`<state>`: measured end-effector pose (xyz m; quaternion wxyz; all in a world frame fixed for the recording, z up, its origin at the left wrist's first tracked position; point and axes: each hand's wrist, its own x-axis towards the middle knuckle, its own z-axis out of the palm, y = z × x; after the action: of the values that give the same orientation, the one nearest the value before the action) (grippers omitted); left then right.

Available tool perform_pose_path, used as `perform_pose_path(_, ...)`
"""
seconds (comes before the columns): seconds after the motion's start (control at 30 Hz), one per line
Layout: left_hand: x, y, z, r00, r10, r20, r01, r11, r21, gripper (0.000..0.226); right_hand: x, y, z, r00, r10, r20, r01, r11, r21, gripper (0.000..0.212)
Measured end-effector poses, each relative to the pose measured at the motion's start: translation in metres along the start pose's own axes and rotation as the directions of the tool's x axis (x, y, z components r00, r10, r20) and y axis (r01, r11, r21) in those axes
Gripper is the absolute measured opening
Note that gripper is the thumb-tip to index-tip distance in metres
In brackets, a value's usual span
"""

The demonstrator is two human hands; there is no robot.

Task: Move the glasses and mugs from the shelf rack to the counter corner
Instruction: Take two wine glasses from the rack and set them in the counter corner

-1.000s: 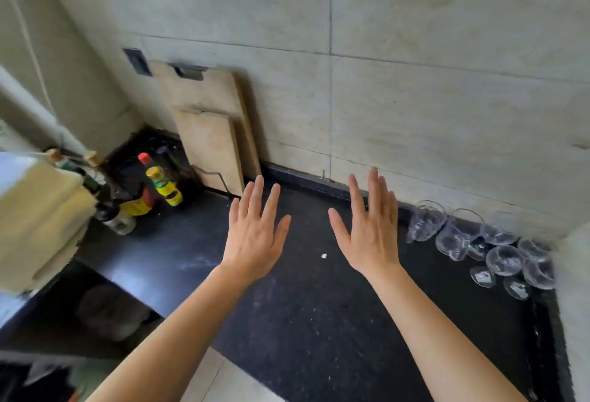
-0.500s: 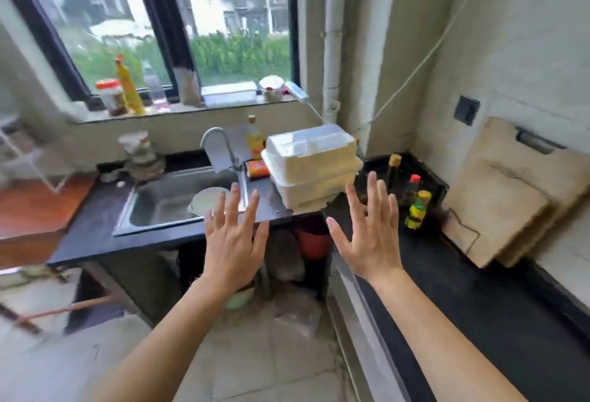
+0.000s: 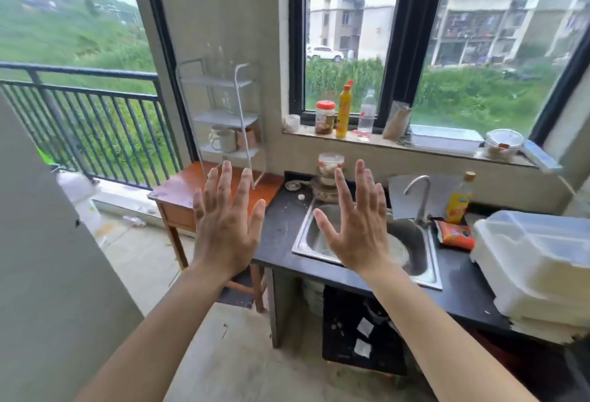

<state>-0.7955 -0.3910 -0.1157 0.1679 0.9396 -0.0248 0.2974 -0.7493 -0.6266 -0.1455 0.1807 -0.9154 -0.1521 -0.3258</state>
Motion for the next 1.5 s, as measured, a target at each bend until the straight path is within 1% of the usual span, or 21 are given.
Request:
perform_pose_path(0.13, 0.028, -0.057, 0.001, 0.993, -0.1, -0.057, 0.101, 0.995, 0.023, 0.066, 0.057, -0.033, 0.058, 0.997, -0.067, 0.03, 0.065, 0.997, 0.043, 0.084)
perform_pose_path(0.27, 0.066, -0.112, 0.023, 0.992, -0.123, -0.028, 0.125, 0.989, 0.08, 0.068, 0.113, -0.049, 0.121, 0.99, -0.133, 0.04, 0.13, 0.989, 0.071, 0.083)
perform_pose_path(0.37, 0.106, -0.155, 0.053, 0.988, -0.153, -0.008, 0.153, 0.982, 0.107, 0.067, 0.159, -0.054, 0.176, 0.988, -0.148, 0.042, 0.143, 0.986, 0.089, 0.082)
perform_pose_path(0.5, 0.167, -0.201, 0.097, 0.981, -0.177, 0.084, 0.159, 0.971, 0.181, 0.07, 0.225, -0.05, 0.246, 0.988, -0.13, 0.083, 0.121, 0.987, 0.107, 0.082)
perform_pose_path(0.57, 0.204, -0.221, 0.111, 0.98, -0.154, 0.124, 0.127, 0.971, 0.202, 0.074, 0.261, -0.049, 0.274, 0.987, -0.118, 0.105, 0.106, 0.987, 0.119, 0.082)
perform_pose_path(0.67, 0.269, -0.248, 0.121, 0.993, -0.096, 0.072, 0.079, 0.974, 0.211, 0.074, 0.322, -0.054, 0.304, 0.984, -0.145, 0.106, 0.131, 0.983, 0.127, 0.08)
perform_pose_path(0.8, 0.33, -0.282, 0.127, 0.989, -0.14, -0.051, 0.145, 0.983, 0.109, 0.067, 0.381, -0.069, 0.339, 0.981, -0.155, 0.114, 0.14, 0.982, 0.13, 0.077)
perform_pose_path(0.9, 0.361, -0.309, 0.143, 0.989, -0.139, -0.049, 0.142, 0.988, 0.062, 0.065, 0.415, -0.076, 0.364, 0.976, -0.172, 0.131, 0.155, 0.979, 0.131, 0.077)
perform_pose_path(1.0, 0.399, -0.34, 0.166, 0.992, -0.122, -0.02, 0.122, 0.992, 0.019, 0.063, 0.445, -0.075, 0.387, 0.985, -0.141, 0.095, 0.131, 0.986, 0.105, 0.077)
perform_pose_path(1.07, 0.433, -0.358, 0.18, 0.995, -0.096, -0.023, 0.095, 0.995, -0.019, 0.065, 0.468, -0.076, 0.399, 0.994, -0.095, 0.049, 0.091, 0.993, 0.078, 0.078)
perform_pose_path(1.13, 0.471, -0.375, 0.191, 0.998, -0.056, -0.027, 0.055, 0.996, -0.064, 0.068, 0.497, -0.079, 0.408, 0.997, -0.082, -0.012, 0.082, 0.996, 0.041, 0.077)
perform_pose_path(1.2, 0.513, -0.393, 0.199, 0.999, 0.011, -0.03, -0.014, 0.995, -0.098, 0.069, 0.534, -0.081, 0.414, 0.993, -0.085, -0.084, 0.085, 0.996, -0.004, 0.077)
perform_pose_path(1.3, 0.583, -0.419, 0.204, 0.994, 0.108, -0.028, -0.111, 0.983, -0.144, 0.072, 0.594, -0.088, 0.418, 0.986, -0.013, -0.167, 0.009, 1.0, -0.027, 0.077)
perform_pose_path(1.4, 0.65, -0.438, 0.209, 0.986, 0.165, -0.022, -0.166, 0.966, -0.198, 0.072, 0.647, -0.096, 0.426, 0.98, 0.06, -0.191, -0.07, 0.996, -0.049, 0.077)
perform_pose_path(1.5, 0.706, -0.444, 0.219, 0.986, 0.168, 0.005, -0.16, 0.948, -0.275, 0.071, 0.683, -0.102, 0.438, 0.975, 0.114, -0.189, -0.128, 0.99, -0.061, 0.076)
